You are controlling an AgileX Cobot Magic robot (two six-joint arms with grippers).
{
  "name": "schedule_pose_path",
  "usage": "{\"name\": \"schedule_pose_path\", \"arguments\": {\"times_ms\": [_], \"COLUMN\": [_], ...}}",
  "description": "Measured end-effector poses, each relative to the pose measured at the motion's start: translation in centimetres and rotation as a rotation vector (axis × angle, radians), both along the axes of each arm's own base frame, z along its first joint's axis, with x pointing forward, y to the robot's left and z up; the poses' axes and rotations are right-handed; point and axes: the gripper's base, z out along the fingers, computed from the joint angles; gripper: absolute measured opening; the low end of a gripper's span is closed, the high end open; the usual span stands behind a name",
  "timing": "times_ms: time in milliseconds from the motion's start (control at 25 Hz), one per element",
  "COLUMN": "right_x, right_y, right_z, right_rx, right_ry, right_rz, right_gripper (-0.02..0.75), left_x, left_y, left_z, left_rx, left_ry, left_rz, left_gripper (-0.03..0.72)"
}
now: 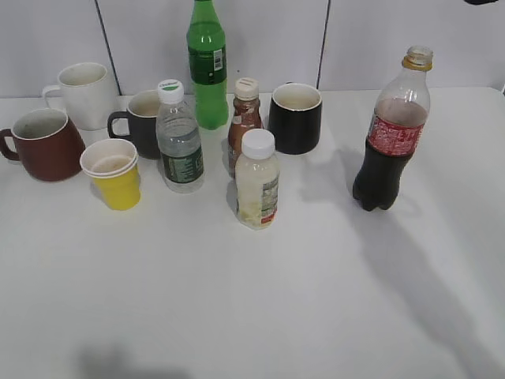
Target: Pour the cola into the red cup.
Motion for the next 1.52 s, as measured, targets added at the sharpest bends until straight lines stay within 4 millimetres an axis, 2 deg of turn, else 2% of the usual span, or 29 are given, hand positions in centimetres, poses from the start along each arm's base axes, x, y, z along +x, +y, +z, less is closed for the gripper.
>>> {"name": "schedule_pose_path", "arguments": {"times_ms": [120,200,320,440,520,680,800,1000,1200,1520], "right_x": [-1.2,-1.9,-3.3,-5.7,-7.9,-13.0,-16.5,-21.5,-23.6,-23.6], "right_y": [0.5,0.4,-0.5,-1.6,-2.4,-4.8,-6.5,-8.9,-9.4,-9.3], "right_z": [0.3,0.2,0.3,0.4,-0.1,-2.8,-5.6,-7.0,-8.0,-8.0], "right_rx": [-0.017,-0.038,-0.075,-0.114,-0.123,-0.143,-0.176,-0.149,-0.095,-0.090], "right_ry": [0.025,0.067,0.142,0.230,0.289,0.402,0.490,0.400,0.297,0.282], "right_rz": [0.023,0.016,-0.014,-0.013,-0.005,-0.010,-0.023,-0.016,0.034,0.043], "right_gripper": [0.637,0.633,0.628,0.621,0.616,0.608,0.603,0.596,0.596,0.595], "left_x": [-4.6,-6.9,-8.5,-8.6,-8.7,-8.7,-8.7,-8.7,-8.7,-9.4], "left_y": [0.0,0.0,0.0,-0.1,-0.1,-0.1,-0.2,-0.2,-0.2,-0.3], "left_z": [-0.2,-0.8,-3.1,-6.0,-6.9,-7.4,-7.6,-7.6,-7.6,-7.6], "left_rx": [0.001,0.003,0.020,0.009,0.025,0.065,0.068,0.073,0.073,0.071], "left_ry": [0.031,0.030,0.022,0.054,0.077,0.095,0.105,0.105,0.105,0.072], "left_rz": [0.016,0.024,0.027,0.016,0.003,-0.023,-0.035,-0.040,-0.042,-0.046], "left_gripper": [0.269,0.269,0.269,0.269,0.269,0.269,0.269,0.259,0.258,0.253]}}
